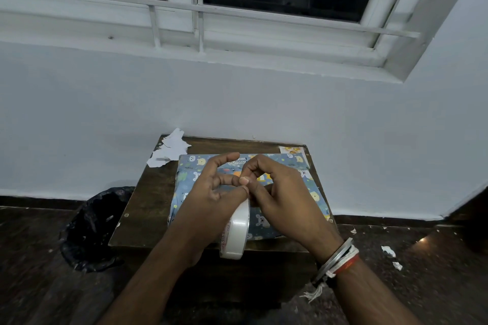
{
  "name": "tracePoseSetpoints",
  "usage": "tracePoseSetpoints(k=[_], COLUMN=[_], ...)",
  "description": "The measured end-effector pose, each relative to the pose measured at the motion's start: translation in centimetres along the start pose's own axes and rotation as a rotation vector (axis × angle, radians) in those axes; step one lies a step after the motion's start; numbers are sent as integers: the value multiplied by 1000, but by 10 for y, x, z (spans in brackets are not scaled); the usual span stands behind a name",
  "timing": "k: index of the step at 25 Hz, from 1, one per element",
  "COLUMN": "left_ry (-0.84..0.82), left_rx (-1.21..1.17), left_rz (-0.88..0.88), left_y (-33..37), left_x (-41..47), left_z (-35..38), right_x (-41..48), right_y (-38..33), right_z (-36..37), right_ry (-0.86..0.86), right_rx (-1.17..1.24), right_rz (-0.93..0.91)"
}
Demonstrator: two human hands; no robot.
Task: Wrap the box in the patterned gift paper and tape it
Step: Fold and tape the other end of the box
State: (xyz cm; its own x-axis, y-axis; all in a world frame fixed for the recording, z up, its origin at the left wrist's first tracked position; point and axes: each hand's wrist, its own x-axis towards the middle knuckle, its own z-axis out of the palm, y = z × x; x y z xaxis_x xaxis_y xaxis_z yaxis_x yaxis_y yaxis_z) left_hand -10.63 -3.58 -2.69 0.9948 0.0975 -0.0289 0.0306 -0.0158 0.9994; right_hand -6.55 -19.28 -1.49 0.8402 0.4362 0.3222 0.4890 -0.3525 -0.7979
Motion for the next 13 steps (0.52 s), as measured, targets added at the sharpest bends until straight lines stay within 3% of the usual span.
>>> tracePoseSetpoints(k=[13], left_ry=[18], left_rx=[-231], left_rz=[-44], left_y=[3], left_x=[-5], left_z=[-4], right_x=[7], right_y=[-1], right_z=[3], right_ry=[145], right_rx=[56], right_rz=[170])
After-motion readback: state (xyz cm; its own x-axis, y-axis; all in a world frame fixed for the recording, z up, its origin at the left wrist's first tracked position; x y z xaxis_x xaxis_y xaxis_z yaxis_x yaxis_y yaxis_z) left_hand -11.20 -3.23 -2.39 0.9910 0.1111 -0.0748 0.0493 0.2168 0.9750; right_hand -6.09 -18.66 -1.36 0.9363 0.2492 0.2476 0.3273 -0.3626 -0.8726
